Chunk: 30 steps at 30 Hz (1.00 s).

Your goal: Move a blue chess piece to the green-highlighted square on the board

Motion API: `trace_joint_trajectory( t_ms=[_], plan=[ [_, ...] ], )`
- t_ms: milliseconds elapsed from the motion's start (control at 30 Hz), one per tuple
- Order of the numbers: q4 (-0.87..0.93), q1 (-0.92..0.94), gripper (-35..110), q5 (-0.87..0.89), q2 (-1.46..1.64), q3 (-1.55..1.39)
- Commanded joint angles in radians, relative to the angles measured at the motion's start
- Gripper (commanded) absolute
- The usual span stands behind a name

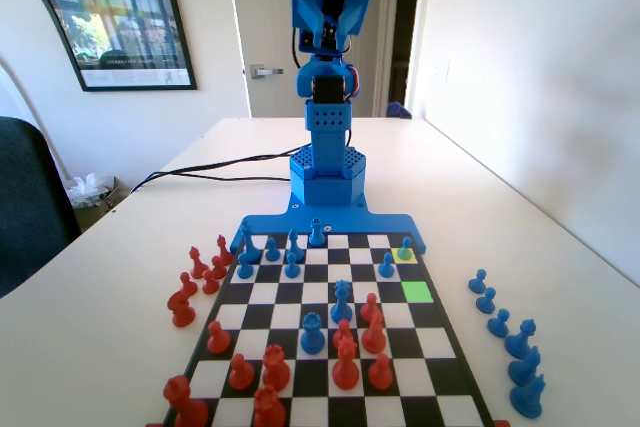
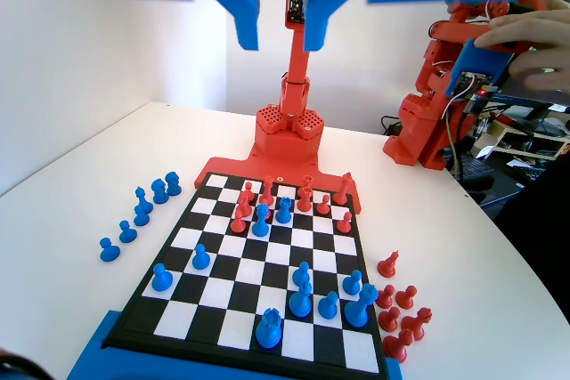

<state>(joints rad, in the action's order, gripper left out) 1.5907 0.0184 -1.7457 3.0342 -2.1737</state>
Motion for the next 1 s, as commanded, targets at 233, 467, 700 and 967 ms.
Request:
trace_joint_trajectory(
  t_ms=[233,467,700,967],
  plan=[
    [-0.015,0.000,1,-0.006,0.020,-0.005],
    [-0.015,-0.002,1,-0.005,0.020,-0.005],
    [-0.015,-0.008,1,-0.017,0.020,-0.003],
    [-0.021,0.006,1,-0.052,-0.138,0.083]
  ],
)
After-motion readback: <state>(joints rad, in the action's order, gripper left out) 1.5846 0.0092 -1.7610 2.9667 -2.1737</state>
